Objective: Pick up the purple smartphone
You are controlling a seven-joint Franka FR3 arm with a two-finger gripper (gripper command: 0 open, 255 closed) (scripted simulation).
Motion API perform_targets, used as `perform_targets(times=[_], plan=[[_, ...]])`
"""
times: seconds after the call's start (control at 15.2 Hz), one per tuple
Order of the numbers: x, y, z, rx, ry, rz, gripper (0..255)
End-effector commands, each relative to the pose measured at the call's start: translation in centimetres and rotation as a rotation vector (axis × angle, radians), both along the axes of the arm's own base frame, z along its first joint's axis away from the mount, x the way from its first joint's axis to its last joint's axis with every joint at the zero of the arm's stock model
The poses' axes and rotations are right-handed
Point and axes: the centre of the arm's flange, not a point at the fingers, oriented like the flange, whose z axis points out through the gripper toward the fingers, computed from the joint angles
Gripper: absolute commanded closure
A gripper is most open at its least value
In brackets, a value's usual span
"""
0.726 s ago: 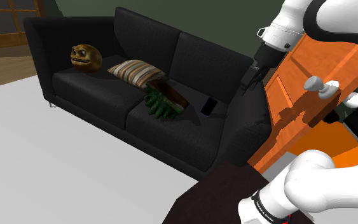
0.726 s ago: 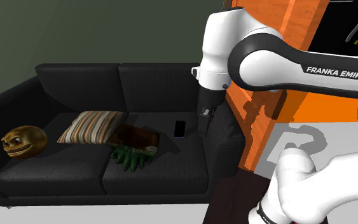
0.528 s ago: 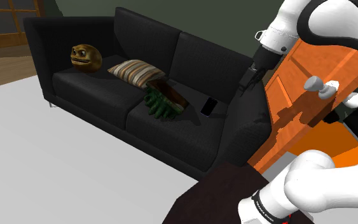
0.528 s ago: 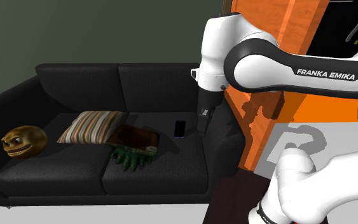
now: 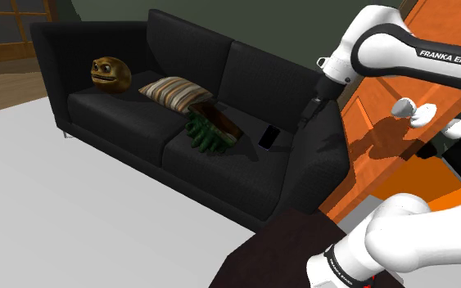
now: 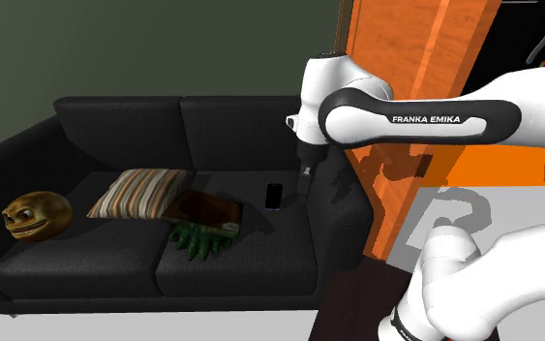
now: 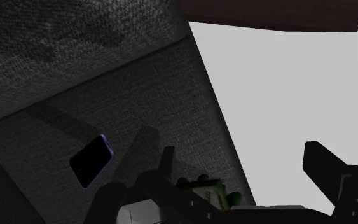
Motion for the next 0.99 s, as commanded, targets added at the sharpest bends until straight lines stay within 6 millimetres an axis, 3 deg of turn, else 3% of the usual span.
perform_targets(times=[0.0, 0.92], plan=[[1.2, -1.9, -1.5, 0.000, -0.005, 0.022, 0], [10.1, -14.3, -11.8, 0.005, -0.026, 0.162, 0]])
